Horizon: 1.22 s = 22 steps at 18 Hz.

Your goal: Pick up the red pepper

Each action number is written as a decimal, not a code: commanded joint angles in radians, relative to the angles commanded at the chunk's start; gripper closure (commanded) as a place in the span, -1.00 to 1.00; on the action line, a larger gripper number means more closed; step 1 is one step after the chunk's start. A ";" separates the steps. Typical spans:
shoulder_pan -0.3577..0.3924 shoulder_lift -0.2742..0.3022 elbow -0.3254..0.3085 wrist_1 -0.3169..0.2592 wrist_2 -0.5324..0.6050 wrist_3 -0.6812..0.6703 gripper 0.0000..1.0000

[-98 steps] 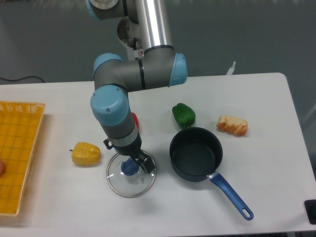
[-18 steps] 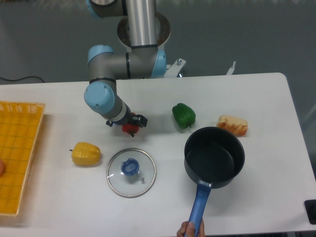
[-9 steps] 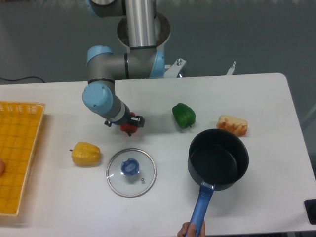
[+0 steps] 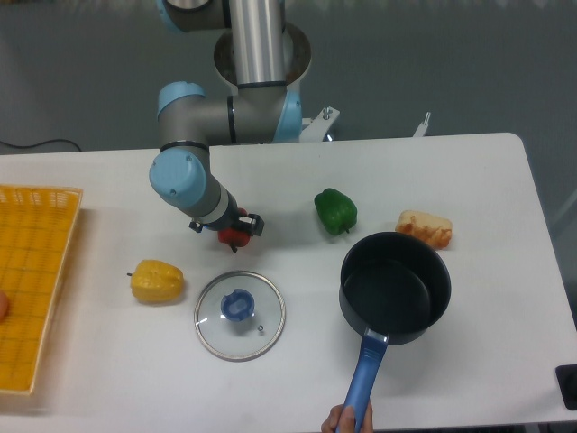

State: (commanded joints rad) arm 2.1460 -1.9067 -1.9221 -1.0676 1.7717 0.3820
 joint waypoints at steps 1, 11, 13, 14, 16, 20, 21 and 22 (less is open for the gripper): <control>0.002 0.002 0.000 0.000 0.000 0.003 0.16; 0.008 0.032 0.097 -0.104 -0.035 0.023 0.24; 0.009 0.035 0.118 -0.129 -0.038 0.066 0.24; 0.011 0.041 0.129 -0.139 -0.040 0.092 0.24; 0.023 0.064 0.165 -0.156 -0.057 0.141 0.24; 0.040 0.086 0.230 -0.184 -0.106 0.224 0.24; 0.041 0.090 0.232 -0.184 -0.110 0.245 0.24; 0.043 0.103 0.233 -0.186 -0.110 0.262 0.24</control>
State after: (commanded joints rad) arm 2.1890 -1.8041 -1.6889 -1.2532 1.6613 0.6441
